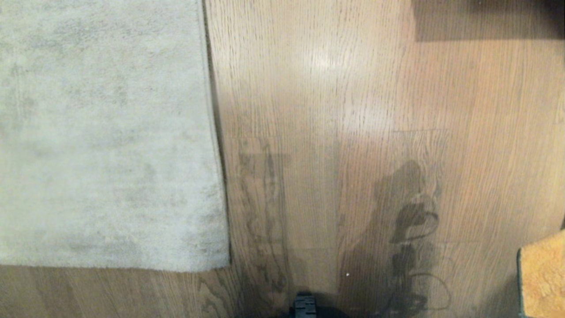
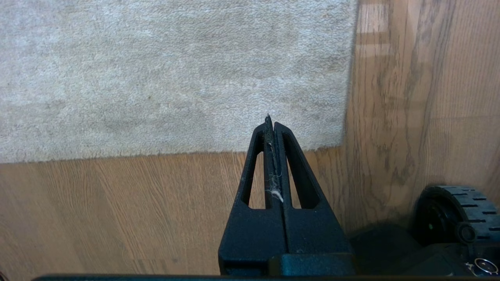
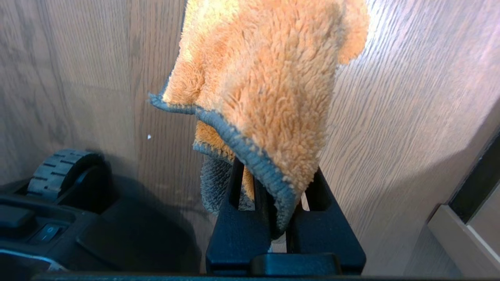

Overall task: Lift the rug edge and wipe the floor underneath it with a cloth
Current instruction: Put down the rag

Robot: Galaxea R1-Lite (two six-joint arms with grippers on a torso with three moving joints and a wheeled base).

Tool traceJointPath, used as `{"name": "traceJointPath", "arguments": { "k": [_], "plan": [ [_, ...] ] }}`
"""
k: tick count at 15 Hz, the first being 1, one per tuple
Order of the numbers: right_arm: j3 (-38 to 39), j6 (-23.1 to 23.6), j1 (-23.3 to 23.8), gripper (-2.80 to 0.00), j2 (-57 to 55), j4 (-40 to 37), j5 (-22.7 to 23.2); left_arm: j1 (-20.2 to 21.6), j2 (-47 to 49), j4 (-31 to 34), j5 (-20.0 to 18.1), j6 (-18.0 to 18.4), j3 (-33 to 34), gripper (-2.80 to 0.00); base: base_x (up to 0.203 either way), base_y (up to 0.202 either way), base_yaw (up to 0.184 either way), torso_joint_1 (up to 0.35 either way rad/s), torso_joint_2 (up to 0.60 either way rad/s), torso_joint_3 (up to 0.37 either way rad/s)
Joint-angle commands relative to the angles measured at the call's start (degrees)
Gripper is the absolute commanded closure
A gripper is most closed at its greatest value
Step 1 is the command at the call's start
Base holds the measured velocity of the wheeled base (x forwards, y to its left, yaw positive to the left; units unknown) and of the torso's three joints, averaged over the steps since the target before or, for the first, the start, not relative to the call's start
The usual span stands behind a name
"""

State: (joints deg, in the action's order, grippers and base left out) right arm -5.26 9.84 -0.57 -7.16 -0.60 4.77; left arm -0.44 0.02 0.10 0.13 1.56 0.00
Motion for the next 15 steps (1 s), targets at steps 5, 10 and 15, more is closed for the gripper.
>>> {"name": "traceJointPath", "arguments": {
  "k": [5,10,15],
  "plan": [
    [-5.0,0.0,-2.7,0.00,-17.5,4.6,-0.2,0.0,0.0,0.0,0.0,0.0,0.0,0.00,0.000,0.000,0.000,0.000,0.00,0.000],
    [-8.0,-2.5,-2.7,0.00,-34.2,15.7,-0.4,0.0,0.0,0.0,0.0,0.0,0.0,0.00,0.000,0.000,0.000,0.000,0.00,0.000],
    [-8.7,-4.5,1.6,0.00,-47.7,28.9,-0.3,0.0,0.0,0.0,0.0,0.0,0.0,0.00,0.000,0.000,0.000,0.000,0.00,0.000]
  ]
}}
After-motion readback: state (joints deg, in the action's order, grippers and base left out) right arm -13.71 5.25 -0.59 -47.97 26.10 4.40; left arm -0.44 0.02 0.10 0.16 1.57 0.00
